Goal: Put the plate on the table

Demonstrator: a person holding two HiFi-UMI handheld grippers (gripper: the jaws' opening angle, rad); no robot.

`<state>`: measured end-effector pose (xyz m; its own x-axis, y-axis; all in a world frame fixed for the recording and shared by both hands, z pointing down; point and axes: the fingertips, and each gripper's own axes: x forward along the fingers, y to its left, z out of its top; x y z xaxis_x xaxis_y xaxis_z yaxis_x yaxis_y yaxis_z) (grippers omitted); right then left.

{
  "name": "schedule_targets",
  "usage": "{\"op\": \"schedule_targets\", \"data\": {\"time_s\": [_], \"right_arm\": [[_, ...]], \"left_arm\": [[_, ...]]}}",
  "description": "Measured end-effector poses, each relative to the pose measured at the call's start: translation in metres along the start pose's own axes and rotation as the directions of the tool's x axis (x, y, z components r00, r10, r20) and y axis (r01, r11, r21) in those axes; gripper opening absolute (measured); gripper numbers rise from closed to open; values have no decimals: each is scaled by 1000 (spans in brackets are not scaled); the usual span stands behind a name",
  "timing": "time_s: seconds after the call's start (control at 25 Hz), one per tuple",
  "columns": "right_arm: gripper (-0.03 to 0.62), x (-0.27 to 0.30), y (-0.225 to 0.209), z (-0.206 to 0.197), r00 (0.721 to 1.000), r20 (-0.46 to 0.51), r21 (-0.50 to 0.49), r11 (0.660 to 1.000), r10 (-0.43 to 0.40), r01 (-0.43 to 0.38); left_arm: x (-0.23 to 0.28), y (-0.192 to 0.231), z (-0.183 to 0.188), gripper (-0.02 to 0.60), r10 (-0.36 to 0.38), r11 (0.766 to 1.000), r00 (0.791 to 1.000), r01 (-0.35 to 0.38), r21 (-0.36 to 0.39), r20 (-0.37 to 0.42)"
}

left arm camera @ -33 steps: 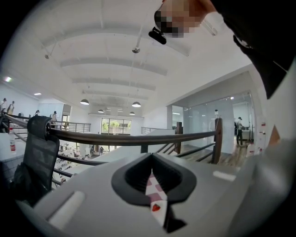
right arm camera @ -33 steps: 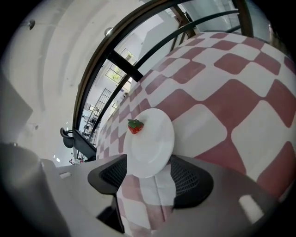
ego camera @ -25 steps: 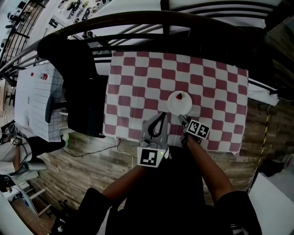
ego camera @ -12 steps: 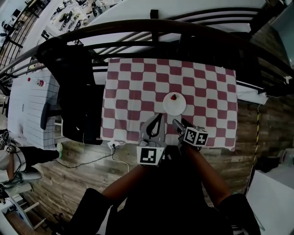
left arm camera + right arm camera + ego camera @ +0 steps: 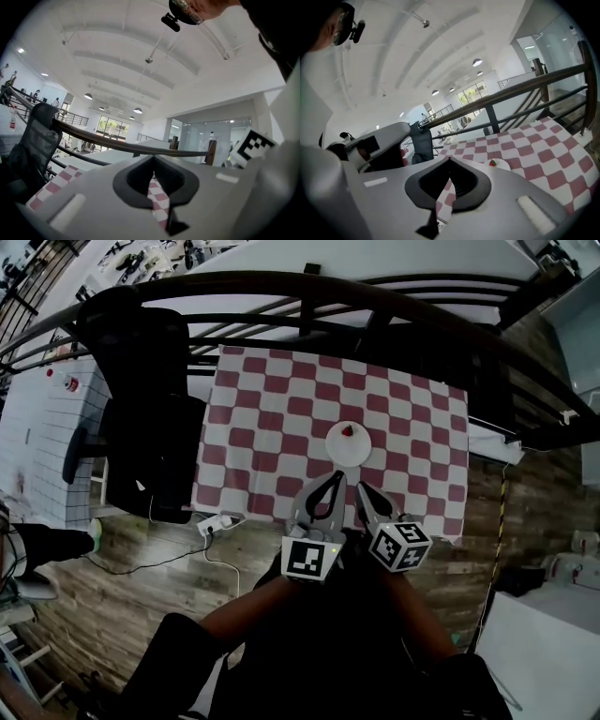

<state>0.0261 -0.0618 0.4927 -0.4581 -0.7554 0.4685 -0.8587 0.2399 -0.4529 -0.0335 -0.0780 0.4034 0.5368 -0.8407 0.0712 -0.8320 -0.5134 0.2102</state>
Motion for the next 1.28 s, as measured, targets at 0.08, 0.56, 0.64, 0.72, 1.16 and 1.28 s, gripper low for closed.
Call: {"op": "schedule_targets", "data": {"time_s": [0.08,0.56,0.64,0.72,1.16,1.28], "right_arm": [[-3,-10,14,13,999,44,-24,1000,3,-2],[-3,-84,27,59,953,299,-248,961,-46,124],[-3,-99,23,64,947,318,-252,959,-45,130],[-3,-113,19,63,946,321,-268,955,-38,130],[-3,-191,4,40,929,368,-319,934,-35,161],[-3,-210,5,31,923,384,-363,918,-10,161]], "left_arm": [[-3,-5,6,9,-9,1000,1000,9,7,13],[-22,-46,14,9,6,997,1000,-7,78,14],[-23,-60,13,9,6,995,1000,-7,96,11],[-26,-76,12,9,12,994,1000,-13,104,18],[-56,-153,-6,9,18,990,1000,-19,142,5],[-69,-169,-15,9,33,983,999,-31,183,-7]]}}
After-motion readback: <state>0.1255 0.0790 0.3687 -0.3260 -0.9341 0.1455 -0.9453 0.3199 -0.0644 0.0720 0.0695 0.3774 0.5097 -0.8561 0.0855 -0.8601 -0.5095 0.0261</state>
